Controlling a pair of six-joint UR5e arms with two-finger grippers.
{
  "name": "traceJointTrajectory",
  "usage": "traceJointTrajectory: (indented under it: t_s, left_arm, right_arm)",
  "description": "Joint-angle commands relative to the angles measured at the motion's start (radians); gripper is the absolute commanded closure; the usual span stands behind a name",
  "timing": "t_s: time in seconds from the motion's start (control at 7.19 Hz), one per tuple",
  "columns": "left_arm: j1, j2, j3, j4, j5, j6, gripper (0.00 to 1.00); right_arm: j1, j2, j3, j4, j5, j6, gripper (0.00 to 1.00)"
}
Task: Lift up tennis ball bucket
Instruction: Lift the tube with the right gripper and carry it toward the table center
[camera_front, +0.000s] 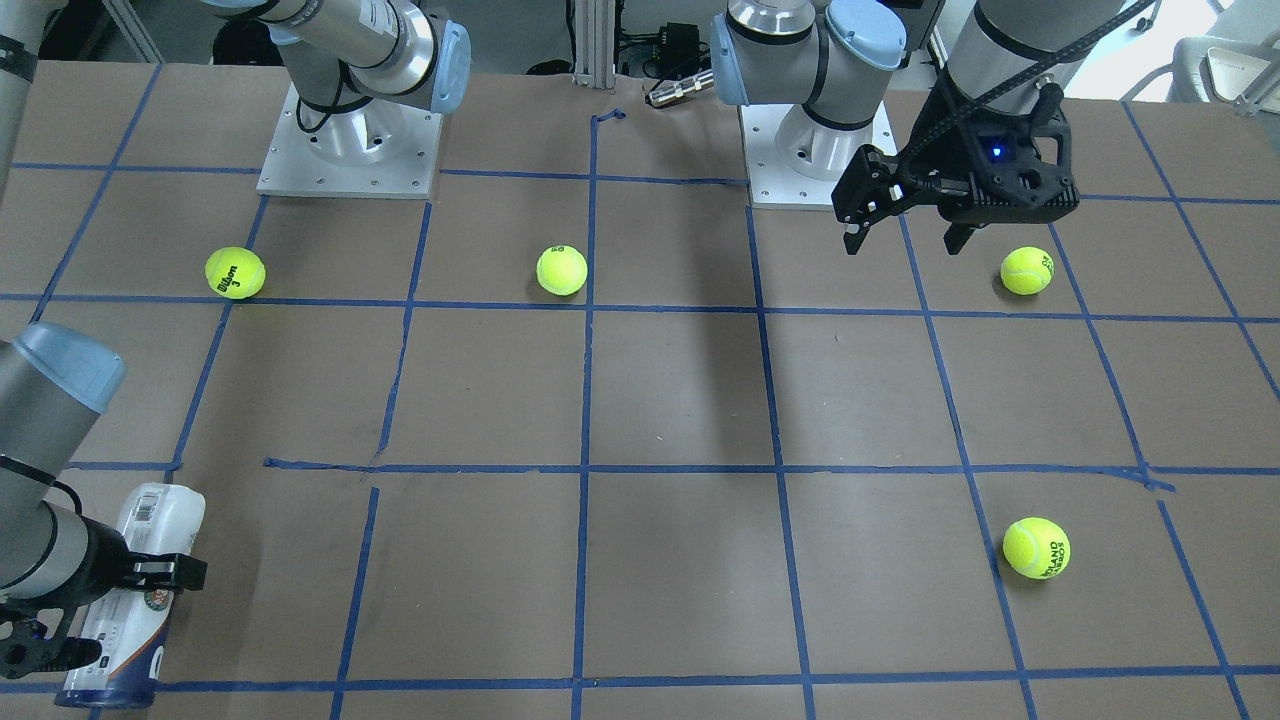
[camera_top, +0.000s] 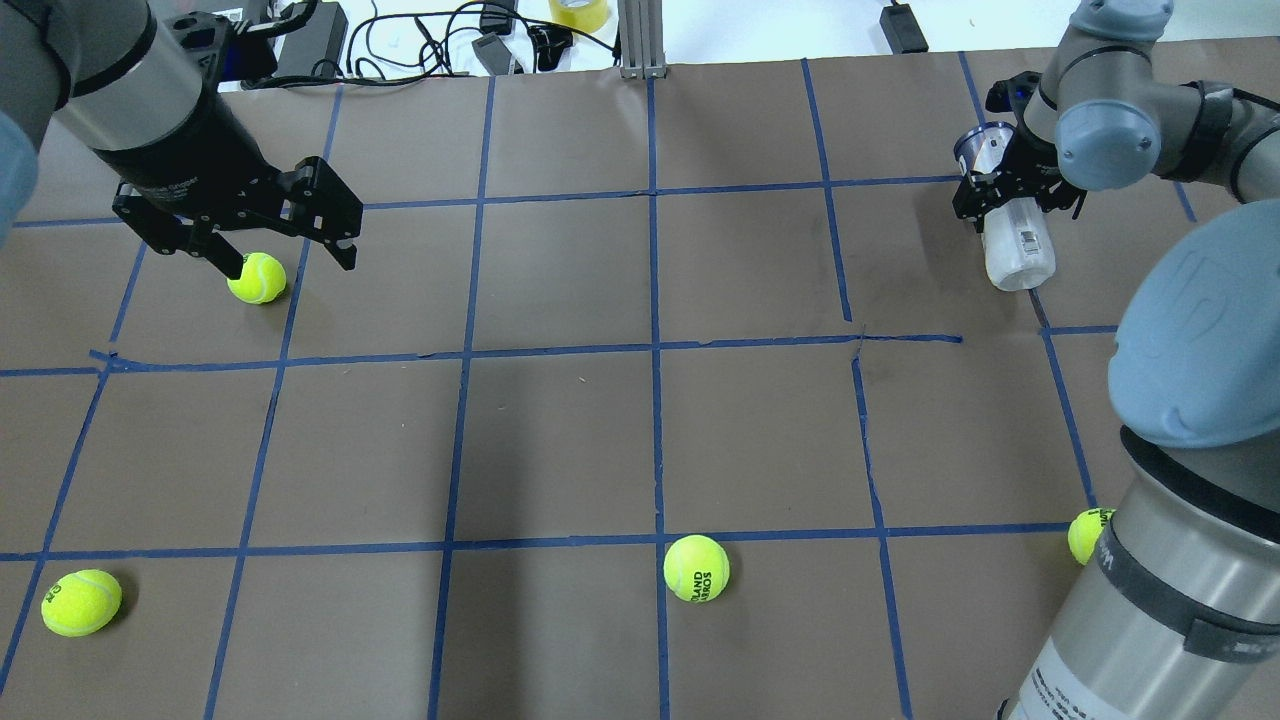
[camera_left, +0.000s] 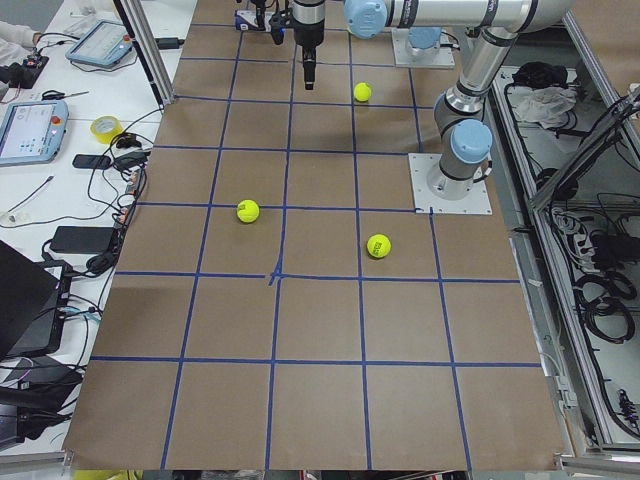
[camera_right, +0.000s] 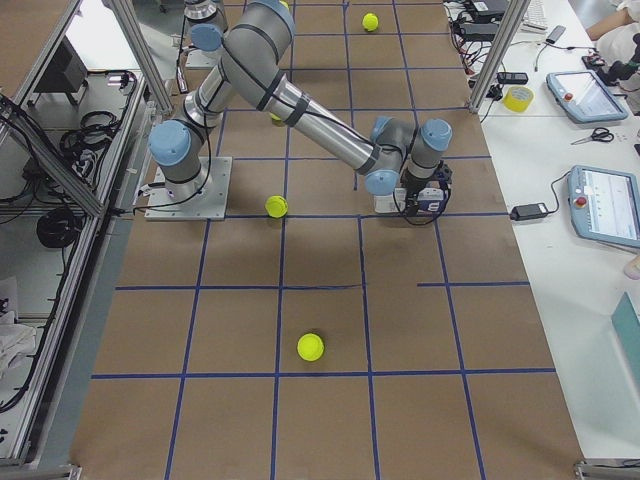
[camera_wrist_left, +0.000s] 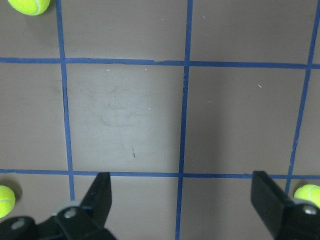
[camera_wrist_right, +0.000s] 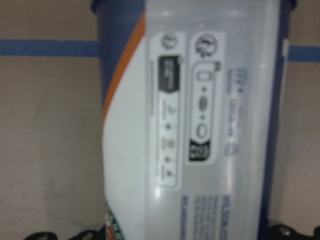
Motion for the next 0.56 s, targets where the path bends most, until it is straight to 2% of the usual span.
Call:
traceJointTrajectory:
  t_s: [0.0,0.28,0.42]
  left_arm:
    - [0.006,-0.001,0.0,0.003,0.006,0.0,0.0]
    - [0.021,-0.008,0.003,0.035,0.01,0.004,0.0]
    - [0.056,-0.01,0.01,0.04,0.007,0.079,0.0]
  right_arm:
    - [0.145,-0.061,-0.01,0.058,-0.002,-0.023,0.37]
    - [0.301,-0.061,-0.02,0.053,0.011,-0.06,0.37]
    - [0.411,-0.058,-0.027,0.049,-0.002,-0.084,0.37]
